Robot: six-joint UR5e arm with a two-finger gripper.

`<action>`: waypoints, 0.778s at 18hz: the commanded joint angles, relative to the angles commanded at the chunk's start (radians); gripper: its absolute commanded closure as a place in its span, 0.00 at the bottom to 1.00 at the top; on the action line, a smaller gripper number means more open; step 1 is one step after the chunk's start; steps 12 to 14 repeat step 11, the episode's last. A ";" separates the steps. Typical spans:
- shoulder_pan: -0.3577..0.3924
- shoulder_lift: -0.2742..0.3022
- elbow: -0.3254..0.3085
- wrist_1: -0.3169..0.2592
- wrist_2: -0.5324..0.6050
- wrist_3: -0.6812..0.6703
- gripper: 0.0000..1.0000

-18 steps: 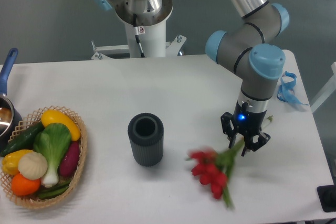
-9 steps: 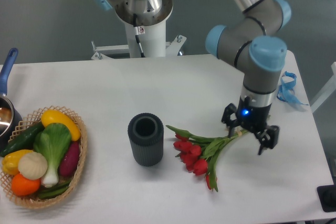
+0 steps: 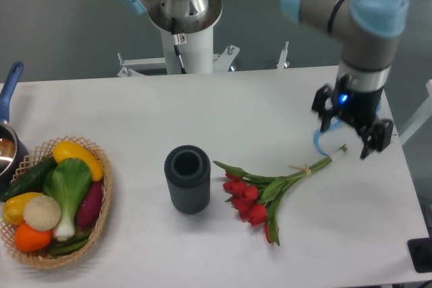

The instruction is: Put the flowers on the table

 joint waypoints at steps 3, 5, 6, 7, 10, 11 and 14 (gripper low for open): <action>0.103 0.048 -0.040 -0.015 -0.008 0.156 0.00; 0.153 0.060 -0.040 -0.040 -0.008 0.247 0.00; 0.175 0.065 -0.040 -0.054 -0.008 0.287 0.00; 0.195 0.072 -0.040 -0.064 -0.009 0.319 0.00; 0.230 0.077 -0.042 -0.071 -0.026 0.379 0.00; 0.229 0.077 -0.042 -0.071 -0.026 0.379 0.00; 0.229 0.077 -0.042 -0.071 -0.026 0.379 0.00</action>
